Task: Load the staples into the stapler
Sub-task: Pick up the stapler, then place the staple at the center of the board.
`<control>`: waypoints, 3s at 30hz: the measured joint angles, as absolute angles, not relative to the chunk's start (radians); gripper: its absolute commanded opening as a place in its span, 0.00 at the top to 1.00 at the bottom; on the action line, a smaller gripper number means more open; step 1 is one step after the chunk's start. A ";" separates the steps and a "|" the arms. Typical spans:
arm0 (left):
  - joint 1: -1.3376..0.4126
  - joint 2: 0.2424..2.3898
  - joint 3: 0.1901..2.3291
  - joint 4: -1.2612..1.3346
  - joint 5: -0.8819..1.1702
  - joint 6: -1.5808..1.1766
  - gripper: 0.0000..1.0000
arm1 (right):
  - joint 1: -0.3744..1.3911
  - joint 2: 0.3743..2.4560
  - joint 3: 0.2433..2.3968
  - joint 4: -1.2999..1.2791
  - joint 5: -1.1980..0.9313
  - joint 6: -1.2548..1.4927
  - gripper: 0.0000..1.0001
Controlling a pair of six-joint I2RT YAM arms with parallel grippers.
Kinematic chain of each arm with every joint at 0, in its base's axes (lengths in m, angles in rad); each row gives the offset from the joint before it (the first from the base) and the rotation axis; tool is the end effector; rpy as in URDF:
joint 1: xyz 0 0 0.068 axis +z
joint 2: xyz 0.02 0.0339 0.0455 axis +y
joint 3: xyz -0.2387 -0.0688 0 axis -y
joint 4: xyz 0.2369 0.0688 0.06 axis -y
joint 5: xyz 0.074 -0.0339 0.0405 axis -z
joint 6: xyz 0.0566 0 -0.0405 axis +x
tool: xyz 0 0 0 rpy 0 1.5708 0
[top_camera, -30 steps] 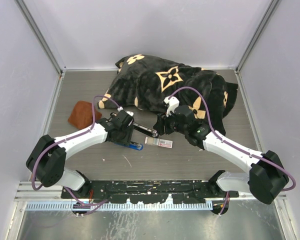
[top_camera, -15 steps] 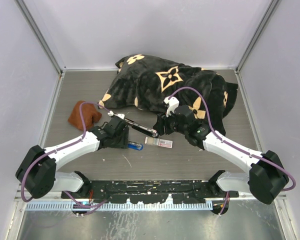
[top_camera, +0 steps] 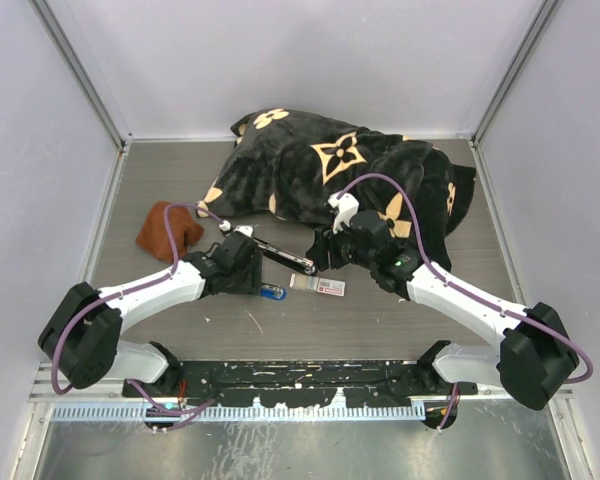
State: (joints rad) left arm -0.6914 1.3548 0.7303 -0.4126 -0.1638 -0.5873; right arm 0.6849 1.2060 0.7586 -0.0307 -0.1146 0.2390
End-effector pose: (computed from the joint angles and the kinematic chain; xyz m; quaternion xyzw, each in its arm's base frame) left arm 0.2078 -0.1600 0.1450 0.0285 0.9612 -0.0935 0.2580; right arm 0.2205 0.1885 0.2282 -0.2176 0.8253 0.2750 0.4425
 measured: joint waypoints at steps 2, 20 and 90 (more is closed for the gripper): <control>-0.691 1.356 0.730 -0.408 -0.164 -0.587 0.46 | 0.685 1.205 0.759 -0.030 -0.115 0.239 0.42; -0.691 1.388 0.731 -0.391 -0.187 -0.561 0.57 | 0.685 1.195 0.755 -0.030 -0.115 0.239 0.42; -0.923 1.583 0.900 -0.750 -0.042 -0.372 0.39 | 0.632 1.051 0.691 -0.033 0.089 0.266 0.38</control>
State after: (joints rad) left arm -0.9230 1.5829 0.9001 -0.7498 -0.0422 -0.3721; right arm 0.6315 1.0512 0.6914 -0.0326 0.0887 0.2661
